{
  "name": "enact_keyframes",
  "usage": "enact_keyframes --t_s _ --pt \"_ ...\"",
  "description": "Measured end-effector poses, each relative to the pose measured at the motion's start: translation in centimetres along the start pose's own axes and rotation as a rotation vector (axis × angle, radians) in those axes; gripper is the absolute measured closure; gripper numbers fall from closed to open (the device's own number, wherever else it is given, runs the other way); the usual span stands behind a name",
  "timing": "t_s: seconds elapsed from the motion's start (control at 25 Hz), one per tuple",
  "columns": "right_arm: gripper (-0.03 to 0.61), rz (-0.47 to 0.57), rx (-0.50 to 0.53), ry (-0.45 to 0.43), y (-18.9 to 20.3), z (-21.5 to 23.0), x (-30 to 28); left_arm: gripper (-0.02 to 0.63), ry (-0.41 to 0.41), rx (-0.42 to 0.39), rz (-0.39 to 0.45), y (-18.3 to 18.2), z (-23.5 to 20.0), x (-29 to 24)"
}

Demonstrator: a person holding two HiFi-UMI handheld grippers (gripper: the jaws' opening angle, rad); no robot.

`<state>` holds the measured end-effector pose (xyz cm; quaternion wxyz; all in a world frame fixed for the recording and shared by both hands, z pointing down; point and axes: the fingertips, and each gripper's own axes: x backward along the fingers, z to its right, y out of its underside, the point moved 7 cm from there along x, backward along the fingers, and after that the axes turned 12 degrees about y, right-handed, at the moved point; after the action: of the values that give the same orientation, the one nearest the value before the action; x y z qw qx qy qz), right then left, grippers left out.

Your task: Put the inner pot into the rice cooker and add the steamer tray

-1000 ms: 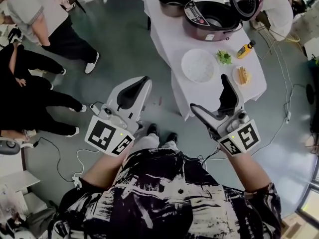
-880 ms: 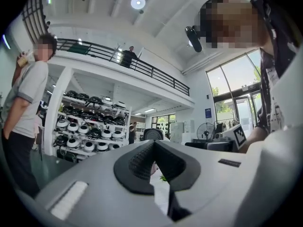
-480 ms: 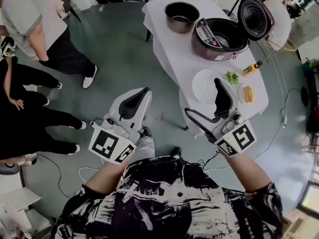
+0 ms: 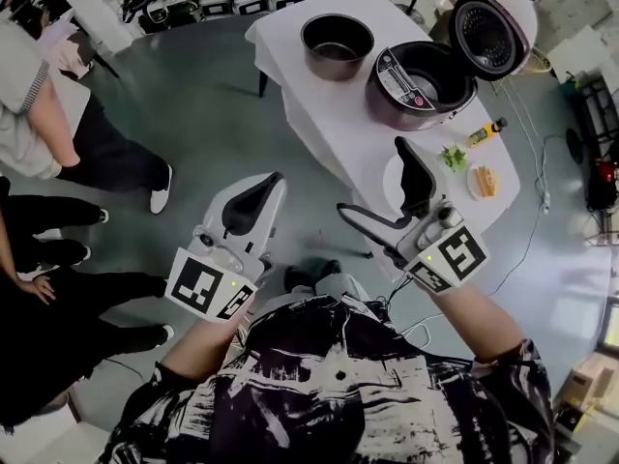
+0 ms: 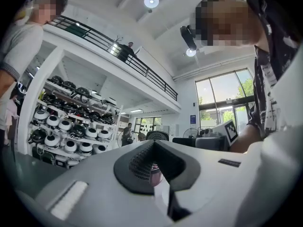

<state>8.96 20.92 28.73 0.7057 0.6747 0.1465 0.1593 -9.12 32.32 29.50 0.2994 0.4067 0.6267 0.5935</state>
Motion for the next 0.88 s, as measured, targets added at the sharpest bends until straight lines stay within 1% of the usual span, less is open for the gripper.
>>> enact_keyframes --t_s 0.16,0.32,0.48,0.64,0.76,0.88 --pt "0.083 0.005 -0.007 0.043 0.3 1.8 -2.9 0.609 0.054 0.005 -0.009 -0.1 -3.8 -2.4" --pt "0.083 0.023 -0.019 0.074 1.1 5.0 -6.1 0.609 0.101 -0.010 -0.026 0.1 -7.9 -6.0" --pt "0.083 0.049 -0.029 0.081 1.3 9.6 -9.4 0.609 0.137 -0.034 -0.038 0.1 -11.8 -11.2" --pt "0.083 0.068 -0.045 0.110 1.6 14.3 -12.6 0.609 0.193 -0.050 -0.063 0.0 -15.8 -16.9" --pt "0.083 0.063 -0.055 0.146 1.5 17.3 -13.9 0.609 0.237 -0.048 -0.065 -0.3 -18.2 -20.9" --pt "0.083 0.054 -0.045 0.185 1.1 19.5 -14.0 0.609 0.287 -0.042 -0.072 -0.3 -19.5 -24.4"
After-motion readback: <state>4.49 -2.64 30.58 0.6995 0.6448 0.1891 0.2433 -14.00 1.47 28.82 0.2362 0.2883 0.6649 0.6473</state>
